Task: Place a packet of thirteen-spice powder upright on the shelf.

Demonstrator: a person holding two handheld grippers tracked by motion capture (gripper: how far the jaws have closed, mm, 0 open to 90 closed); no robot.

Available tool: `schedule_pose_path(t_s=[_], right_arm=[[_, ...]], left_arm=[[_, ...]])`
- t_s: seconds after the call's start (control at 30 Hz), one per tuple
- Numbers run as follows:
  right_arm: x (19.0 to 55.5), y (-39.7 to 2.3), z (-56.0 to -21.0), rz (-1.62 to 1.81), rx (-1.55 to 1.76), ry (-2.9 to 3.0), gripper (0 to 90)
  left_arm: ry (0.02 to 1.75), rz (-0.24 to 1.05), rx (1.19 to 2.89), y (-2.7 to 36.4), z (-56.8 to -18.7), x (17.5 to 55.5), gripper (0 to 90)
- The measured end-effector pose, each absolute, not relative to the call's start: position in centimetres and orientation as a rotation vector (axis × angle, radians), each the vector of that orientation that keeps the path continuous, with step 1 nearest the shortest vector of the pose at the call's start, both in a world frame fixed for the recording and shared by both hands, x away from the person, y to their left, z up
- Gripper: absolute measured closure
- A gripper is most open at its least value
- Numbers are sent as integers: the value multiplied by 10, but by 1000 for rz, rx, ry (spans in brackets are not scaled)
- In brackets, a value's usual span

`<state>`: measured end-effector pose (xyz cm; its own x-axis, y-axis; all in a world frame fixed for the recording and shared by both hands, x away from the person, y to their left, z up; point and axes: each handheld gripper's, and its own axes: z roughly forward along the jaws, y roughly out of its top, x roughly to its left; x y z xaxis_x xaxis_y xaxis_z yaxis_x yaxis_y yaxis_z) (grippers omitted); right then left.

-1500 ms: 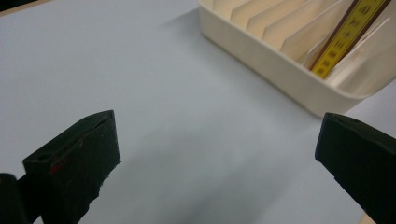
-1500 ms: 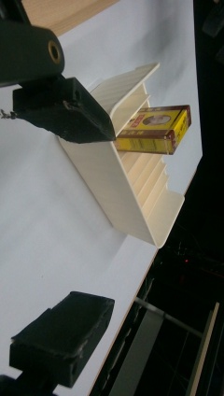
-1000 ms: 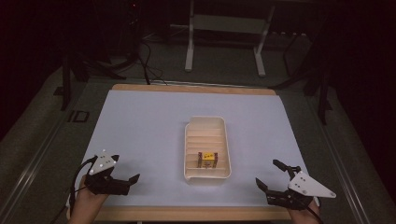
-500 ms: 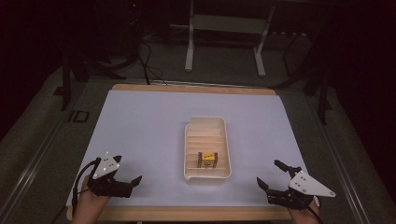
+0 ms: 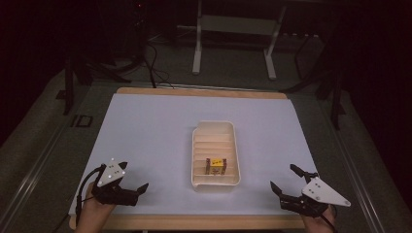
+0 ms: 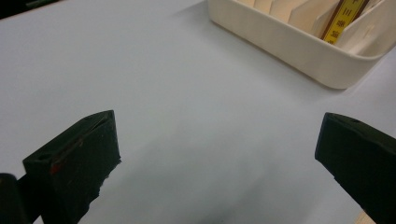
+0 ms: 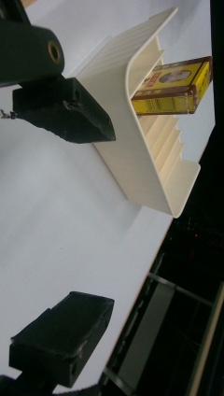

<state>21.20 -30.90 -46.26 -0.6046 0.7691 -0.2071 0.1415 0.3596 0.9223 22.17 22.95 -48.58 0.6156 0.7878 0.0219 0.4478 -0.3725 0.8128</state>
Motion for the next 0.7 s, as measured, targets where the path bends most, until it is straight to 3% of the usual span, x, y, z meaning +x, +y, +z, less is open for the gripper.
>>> schedule_pose_path(t_s=[0.7], right_arm=[[215, -310, -466, 1267, 829, 2018, 168]], left_arm=[[1003, 445, 2065, 228, -494, 229, 1]])
